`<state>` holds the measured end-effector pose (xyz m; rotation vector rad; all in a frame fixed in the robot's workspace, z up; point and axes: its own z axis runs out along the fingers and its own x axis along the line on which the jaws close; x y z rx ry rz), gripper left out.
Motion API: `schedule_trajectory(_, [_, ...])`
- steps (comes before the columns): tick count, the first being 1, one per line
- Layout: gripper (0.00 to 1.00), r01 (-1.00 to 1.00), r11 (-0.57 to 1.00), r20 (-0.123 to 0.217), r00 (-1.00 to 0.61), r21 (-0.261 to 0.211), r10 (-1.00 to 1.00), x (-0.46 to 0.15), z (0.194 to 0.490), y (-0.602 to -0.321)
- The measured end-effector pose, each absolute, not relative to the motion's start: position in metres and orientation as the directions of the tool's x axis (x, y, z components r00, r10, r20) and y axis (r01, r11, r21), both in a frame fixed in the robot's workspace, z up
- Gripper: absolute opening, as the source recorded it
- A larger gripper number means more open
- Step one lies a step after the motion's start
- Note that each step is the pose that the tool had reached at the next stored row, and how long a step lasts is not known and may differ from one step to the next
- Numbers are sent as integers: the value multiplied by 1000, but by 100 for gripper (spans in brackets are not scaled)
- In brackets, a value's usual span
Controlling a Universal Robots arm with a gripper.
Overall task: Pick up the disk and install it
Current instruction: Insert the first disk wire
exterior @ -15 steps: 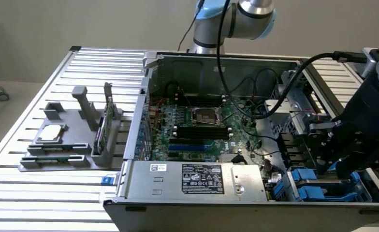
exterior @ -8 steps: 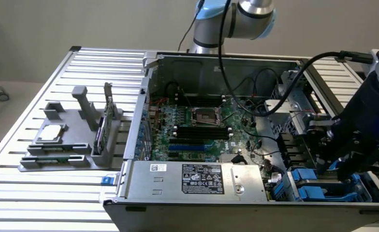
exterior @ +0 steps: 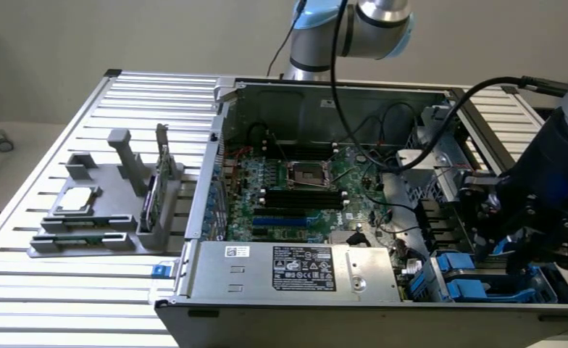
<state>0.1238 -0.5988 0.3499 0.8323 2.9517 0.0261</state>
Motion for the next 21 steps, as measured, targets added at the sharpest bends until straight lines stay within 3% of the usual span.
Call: schedule_trajectory(21, [37,636,771,-63,-768,42,637,133,350,-594])
